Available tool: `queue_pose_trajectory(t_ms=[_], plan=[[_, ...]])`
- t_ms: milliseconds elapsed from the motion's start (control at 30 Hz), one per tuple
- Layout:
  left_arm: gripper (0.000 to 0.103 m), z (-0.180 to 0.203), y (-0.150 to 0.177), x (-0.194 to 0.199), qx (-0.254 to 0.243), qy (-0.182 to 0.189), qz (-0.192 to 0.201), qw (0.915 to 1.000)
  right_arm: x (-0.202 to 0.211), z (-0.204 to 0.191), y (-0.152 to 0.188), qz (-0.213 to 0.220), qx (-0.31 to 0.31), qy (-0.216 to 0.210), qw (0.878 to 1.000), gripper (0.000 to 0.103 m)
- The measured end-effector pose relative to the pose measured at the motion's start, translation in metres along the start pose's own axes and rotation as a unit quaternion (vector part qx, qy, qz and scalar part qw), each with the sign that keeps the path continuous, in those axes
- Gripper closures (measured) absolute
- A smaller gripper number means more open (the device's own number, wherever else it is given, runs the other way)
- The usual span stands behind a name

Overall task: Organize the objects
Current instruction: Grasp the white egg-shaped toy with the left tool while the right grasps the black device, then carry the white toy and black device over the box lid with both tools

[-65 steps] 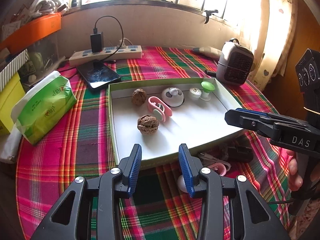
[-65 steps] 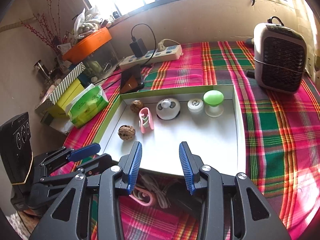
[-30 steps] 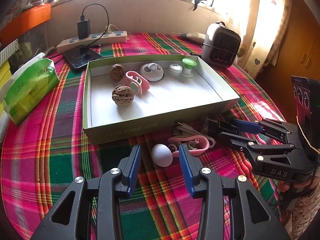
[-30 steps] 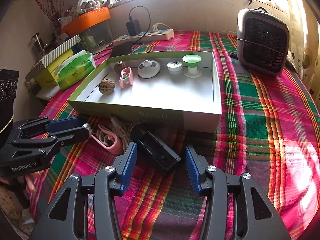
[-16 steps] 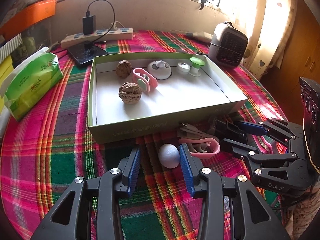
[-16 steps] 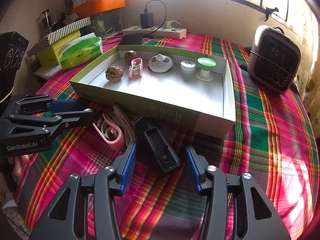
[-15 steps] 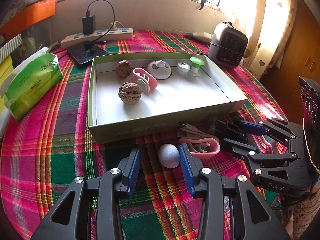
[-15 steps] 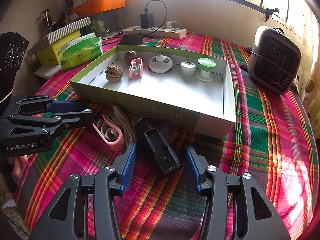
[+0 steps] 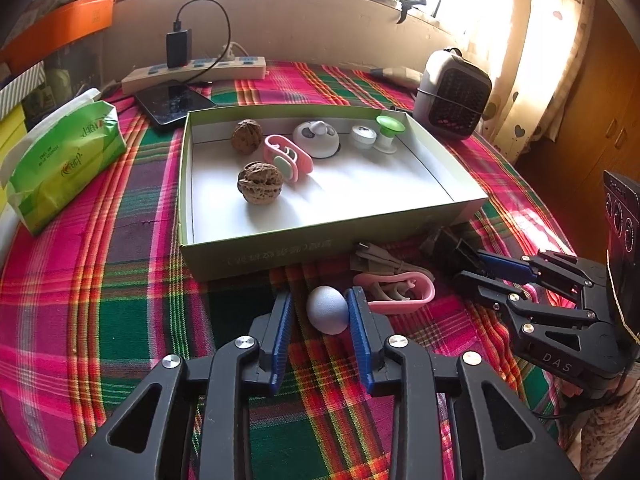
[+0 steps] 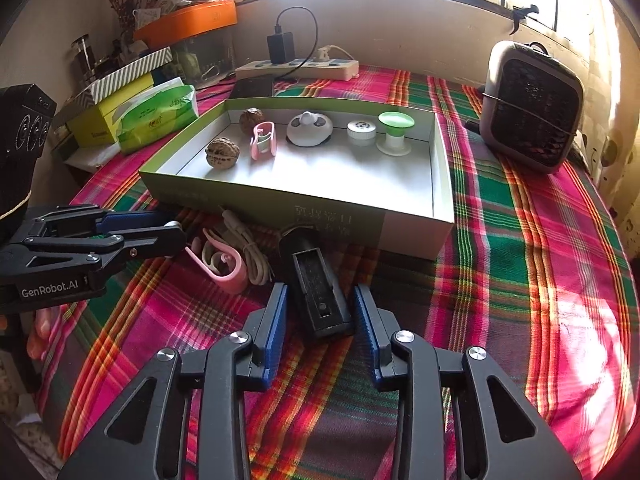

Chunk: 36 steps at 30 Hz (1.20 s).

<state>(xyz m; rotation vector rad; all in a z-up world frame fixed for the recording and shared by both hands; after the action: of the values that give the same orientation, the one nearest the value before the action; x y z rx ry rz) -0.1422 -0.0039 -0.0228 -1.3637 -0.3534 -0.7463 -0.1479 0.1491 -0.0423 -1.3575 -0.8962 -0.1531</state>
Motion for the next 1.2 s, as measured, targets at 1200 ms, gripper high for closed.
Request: queue_pose_trajectory(t_ms=[1200], plan=[[0.068, -0.001, 0.004, -0.004, -0.014, -0.003, -0.005, 0.9999, 0.017, -0.003, 0.016, -0.007, -0.01, 0.033, 0.999, 0.065]])
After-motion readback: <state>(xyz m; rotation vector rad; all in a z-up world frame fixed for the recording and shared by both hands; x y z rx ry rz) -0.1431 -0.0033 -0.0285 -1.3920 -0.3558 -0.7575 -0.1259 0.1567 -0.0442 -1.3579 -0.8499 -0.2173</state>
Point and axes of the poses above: each gripper's, at about its wrist camera, not at the fingertips, and x roughly against the way its jaws point, z to its right, y to its underside, the point moved 5 cm from there along -x, roughly the way its jaws point, and after that the axes turned 11 degrees about z, right-handed, at the moved point
